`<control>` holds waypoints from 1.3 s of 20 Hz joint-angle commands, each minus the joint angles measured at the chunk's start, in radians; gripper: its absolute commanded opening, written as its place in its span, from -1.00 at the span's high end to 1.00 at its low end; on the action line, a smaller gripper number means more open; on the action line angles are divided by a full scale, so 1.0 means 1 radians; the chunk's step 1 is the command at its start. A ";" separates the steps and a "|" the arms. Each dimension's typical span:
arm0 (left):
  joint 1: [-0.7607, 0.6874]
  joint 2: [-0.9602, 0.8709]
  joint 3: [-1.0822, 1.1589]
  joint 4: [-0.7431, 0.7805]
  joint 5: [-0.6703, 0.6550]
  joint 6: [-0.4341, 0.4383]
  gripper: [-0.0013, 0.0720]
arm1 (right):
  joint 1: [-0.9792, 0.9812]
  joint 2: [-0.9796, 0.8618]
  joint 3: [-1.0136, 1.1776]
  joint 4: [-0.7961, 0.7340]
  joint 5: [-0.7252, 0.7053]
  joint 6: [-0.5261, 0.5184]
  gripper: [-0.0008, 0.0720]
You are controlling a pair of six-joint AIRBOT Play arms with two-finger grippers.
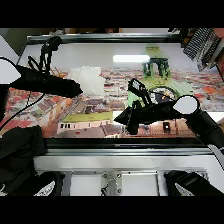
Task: Fold the clothes and pants, and hang the long-sleeved shirts on hangers.
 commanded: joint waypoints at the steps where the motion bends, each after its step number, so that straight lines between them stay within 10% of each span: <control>1: -0.001 0.000 0.000 0.000 0.000 0.000 0.90 | 0.001 -0.001 0.000 0.000 0.000 0.000 0.93; 11: -0.001 0.000 0.000 0.007 0.098 0.001 0.90 | 0.001 -0.001 0.000 0.000 0.000 0.000 0.93; 12: 0.000 0.000 0.000 0.018 0.160 0.032 0.46 | 0.001 -0.001 0.000 0.000 0.000 0.000 0.93; 13: 0.000 -0.002 0.000 0.059 0.235 0.065 -0.69 | 0.001 -0.001 0.000 0.000 -0.009 0.000 0.93; 14: 0.000 -0.011 0.001 0.109 0.312 0.063 -0.96 | 0.001 -0.002 0.000 0.000 -0.010 0.000 0.93; 21: 0.101 -0.335 0.004 0.244 0.639 0.060 -0.95 | 0.001 -0.002 0.000 0.003 -0.006 0.001 0.93; 26: 0.137 -0.677 0.173 0.245 0.592 0.018 -0.95 | 0.001 -0.002 0.000 0.078 -0.007 0.001 0.93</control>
